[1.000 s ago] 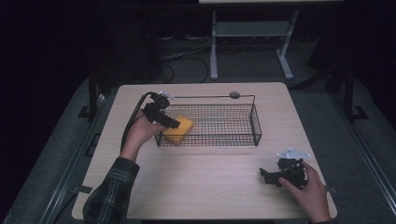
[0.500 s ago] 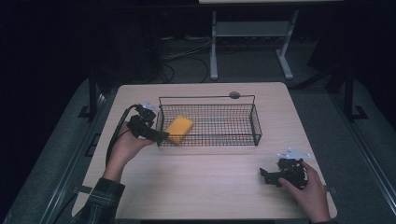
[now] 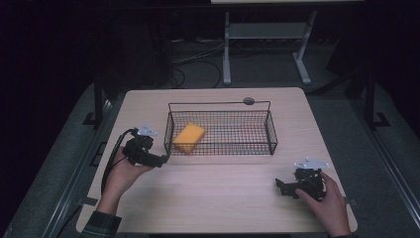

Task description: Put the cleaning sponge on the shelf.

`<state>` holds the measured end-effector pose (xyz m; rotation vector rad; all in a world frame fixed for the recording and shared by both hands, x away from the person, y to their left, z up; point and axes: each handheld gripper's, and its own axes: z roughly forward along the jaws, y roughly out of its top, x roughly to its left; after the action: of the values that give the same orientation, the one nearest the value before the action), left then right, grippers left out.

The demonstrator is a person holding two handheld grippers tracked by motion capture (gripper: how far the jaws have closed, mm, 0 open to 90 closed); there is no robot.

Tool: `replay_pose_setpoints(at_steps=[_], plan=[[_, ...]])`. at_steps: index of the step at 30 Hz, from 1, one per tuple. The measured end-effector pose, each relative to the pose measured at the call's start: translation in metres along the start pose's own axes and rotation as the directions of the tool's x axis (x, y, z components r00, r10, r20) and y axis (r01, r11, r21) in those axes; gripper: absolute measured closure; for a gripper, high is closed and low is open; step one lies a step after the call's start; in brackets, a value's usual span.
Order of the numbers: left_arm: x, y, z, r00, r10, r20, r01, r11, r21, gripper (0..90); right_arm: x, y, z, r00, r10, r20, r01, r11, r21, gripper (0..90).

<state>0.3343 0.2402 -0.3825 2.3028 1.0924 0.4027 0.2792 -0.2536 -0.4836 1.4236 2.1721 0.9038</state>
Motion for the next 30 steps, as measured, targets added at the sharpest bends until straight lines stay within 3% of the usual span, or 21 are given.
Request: replay_pose_setpoints(at_steps=[15,22,30], plan=[[-0.009,-0.05,-0.003,0.999,0.019,-0.04,-0.021,0.9987,-0.046,18.6,0.0,0.0,0.0,1.0,0.0,0.0,0.0,1.0,0.0,0.0],[-0.009,-0.075,0.0,0.9988,-0.014,-0.047,0.01,0.997,-0.077,18.3,0.0,0.0,0.0,1.0,0.001,0.0,-0.001,1.0,0.0,0.0],[-0.01,-0.095,0.008,0.9982,-0.022,-0.056,0.02,0.9985,-0.05,17.3,0.0,0.0,0.0,1.0,0.001,0.0,-0.001,1.0,0.0,0.0]])
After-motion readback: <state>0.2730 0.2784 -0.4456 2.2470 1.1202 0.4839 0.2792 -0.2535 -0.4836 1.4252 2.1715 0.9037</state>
